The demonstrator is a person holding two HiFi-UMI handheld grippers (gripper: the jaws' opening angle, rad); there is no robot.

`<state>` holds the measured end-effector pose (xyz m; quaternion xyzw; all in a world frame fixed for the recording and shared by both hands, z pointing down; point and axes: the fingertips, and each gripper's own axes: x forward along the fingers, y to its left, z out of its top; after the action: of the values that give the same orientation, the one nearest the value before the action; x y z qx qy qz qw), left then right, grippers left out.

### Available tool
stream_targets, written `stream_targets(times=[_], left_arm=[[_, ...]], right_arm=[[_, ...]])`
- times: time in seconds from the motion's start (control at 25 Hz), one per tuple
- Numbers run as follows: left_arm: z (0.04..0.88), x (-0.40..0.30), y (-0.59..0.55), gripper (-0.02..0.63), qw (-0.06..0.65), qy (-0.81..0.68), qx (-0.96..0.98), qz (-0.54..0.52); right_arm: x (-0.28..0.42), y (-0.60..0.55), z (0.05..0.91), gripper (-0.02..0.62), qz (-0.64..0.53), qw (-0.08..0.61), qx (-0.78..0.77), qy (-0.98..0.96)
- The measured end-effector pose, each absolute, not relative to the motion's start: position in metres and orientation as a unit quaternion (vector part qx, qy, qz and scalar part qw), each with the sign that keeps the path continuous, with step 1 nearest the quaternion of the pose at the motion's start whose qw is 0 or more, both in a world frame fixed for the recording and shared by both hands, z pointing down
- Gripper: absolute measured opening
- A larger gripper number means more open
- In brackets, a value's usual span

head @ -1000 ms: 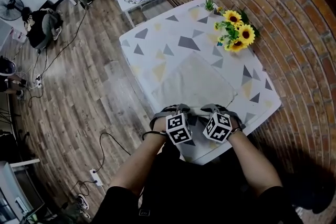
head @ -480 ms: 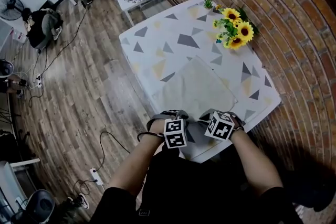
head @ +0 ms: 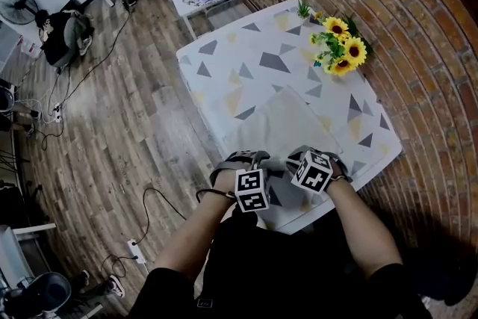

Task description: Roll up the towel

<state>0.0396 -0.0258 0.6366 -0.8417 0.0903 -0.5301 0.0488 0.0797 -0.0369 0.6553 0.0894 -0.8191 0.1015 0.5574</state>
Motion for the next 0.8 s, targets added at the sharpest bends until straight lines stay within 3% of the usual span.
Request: stream_targets(times=[0.24, 0.4, 0.64, 0.8], left_arm=[[0.645, 0.052, -0.018, 0.187, 0.085, 0.065, -0.836, -0.538], [0.652, 0.047, -0.033, 0.137, 0.062, 0.085, -0.835, -0.54], [0.651, 0.041, -0.057, 0.133, -0.007, 0.116, -0.845, -0.522], [0.64, 0.034, -0.071, 0.15, 0.018, 0.154, -0.839, -0.522]], right_arm=[[0.083, -0.058, 0.658, 0.082, 0.097, 0.56, 0.135, -0.812], [0.08, -0.059, 0.639, 0.087, 0.072, 0.531, 0.152, -0.831], [0.079, -0.038, 0.644, 0.127, 0.048, 0.536, 0.123, -0.834], [0.088, -0.048, 0.659, 0.152, 0.049, 0.551, 0.142, -0.821]])
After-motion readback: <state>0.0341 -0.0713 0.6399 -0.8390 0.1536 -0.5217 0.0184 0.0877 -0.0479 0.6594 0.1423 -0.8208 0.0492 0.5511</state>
